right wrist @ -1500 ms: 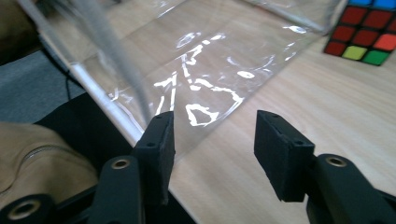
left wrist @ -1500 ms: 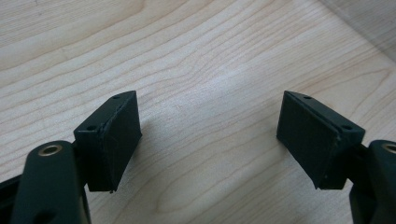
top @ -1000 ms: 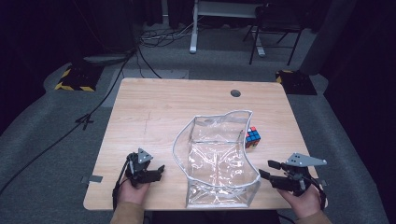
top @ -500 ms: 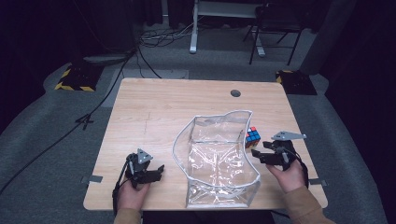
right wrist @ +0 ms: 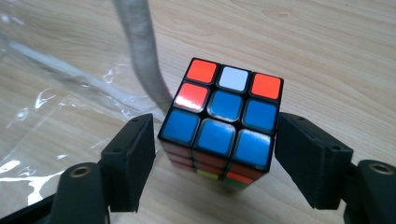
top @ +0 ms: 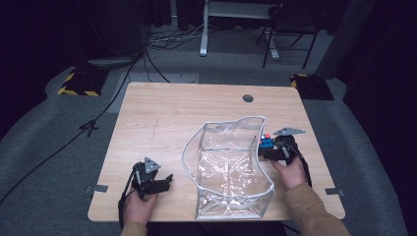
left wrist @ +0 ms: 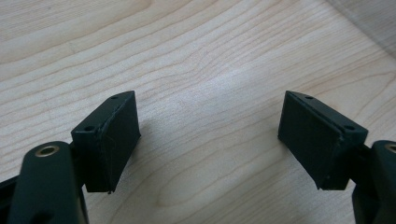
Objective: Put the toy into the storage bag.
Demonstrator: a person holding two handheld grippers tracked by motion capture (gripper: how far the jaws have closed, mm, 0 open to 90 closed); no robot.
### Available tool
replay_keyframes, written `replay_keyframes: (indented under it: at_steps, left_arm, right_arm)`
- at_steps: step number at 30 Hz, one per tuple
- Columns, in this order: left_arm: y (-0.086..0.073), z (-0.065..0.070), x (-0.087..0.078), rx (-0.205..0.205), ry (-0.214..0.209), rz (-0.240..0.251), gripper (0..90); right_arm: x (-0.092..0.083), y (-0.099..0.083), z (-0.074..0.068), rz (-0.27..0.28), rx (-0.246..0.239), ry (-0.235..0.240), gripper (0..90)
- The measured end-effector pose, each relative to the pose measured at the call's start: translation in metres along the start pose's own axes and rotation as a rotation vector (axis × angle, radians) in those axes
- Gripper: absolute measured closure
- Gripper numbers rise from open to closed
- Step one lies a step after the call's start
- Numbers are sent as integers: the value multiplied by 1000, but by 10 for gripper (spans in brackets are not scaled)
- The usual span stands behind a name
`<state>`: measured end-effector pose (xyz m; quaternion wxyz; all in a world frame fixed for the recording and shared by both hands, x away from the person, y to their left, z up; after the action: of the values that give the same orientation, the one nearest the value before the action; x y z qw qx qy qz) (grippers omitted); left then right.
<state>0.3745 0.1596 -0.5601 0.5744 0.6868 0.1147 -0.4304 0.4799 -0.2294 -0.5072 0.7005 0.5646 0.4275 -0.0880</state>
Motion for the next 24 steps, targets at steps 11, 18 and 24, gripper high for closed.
replay_keyframes:
  at_steps: [11,18,24]
  left_arm:
    - [1,-1,0,0,8,0,207]
    - [1,-1,1,1,4,-2,207]
    - [2,0,1,-3,1,-2,205]
  right_arm:
    - [15,3,1,-52,19,-57,282]
    - [6,-3,11,-74,6,-45,339]
    - [-25,-33,8,-107,-25,-3,338]
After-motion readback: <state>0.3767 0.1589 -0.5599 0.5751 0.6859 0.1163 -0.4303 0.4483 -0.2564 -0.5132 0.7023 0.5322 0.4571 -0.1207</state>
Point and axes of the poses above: each handheld gripper's, and its own axes: x roughly forward along the jaws, y roughly out of its top, z roughly to its right, the point moved 8 cm from there along x, roughly forward along the jaws
